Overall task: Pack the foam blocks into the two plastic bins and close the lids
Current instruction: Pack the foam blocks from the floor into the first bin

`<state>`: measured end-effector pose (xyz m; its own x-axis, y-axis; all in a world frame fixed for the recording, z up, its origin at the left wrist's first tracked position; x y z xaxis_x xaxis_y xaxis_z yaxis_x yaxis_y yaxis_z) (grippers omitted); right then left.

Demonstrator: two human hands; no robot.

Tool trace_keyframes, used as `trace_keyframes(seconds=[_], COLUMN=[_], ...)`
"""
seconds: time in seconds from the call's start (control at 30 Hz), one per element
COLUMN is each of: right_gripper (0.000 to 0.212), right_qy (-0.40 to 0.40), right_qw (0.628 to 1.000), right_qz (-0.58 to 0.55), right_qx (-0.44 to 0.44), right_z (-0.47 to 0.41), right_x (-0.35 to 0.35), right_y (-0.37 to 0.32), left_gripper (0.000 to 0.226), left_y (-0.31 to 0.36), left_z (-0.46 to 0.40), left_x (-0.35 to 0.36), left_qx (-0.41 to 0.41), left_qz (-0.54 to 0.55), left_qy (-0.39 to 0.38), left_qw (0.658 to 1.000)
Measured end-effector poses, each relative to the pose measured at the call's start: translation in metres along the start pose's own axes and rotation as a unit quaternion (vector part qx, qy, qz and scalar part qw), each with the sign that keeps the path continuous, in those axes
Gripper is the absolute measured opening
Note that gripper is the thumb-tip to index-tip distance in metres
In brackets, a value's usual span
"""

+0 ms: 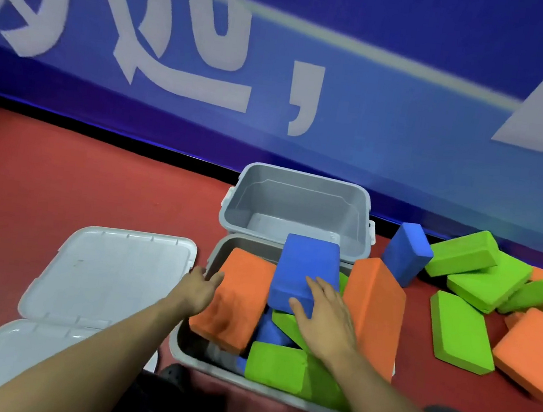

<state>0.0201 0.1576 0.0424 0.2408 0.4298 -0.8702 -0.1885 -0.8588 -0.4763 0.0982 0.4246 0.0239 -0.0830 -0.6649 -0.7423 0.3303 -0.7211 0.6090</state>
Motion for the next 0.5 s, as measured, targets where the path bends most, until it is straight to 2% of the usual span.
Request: trace_keyframes(seconds=[0.17,0.3,0.4,0.5], right_gripper=[0.069,0.068,0.066,0.07], right_qy=[-0.041,-0.085,-0.101,-0.161], right_qw=[0.997,0.993,0.991,0.985], right_qz=[0.009,-0.03,-0.036,-0.051], right_qx=[-0.057,-0.08,-0.08,-0.024], right_z=[-0.002,0.0,-0.003,-0.004], right_x=[0.031,0.057,0.076,0.101], right_y=[-0.033,-0.06,-0.075,-0.077], left_gripper=[0.069,0.065,0.073,0.089], left_y=[-0.031,-0.051,-0.067,-0.081], left_z=[-0.019,-0.028,-0.038,-0.046], left_x=[0.011,0.03,0.04,0.042], left_qx=[-0.028,-0.065,-0.11,-0.164], left_qz=[0.002,0.008,0.009,0.01], left_qy=[-0.013,-0.048,-0.076,-0.089], left_qw=[1.0,0.997,0.991,0.982])
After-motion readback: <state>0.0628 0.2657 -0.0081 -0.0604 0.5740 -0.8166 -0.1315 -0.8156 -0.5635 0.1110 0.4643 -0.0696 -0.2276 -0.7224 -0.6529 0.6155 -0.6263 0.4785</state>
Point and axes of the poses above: each hand's wrist, its own z-axis away from the middle knuckle, its own x-axis out of the palm, y = z × x, the point moved 5 cm from there along -z, towards the middle knuckle, and after that the axes turned 15 degrees about y, right-handed, at the moved point
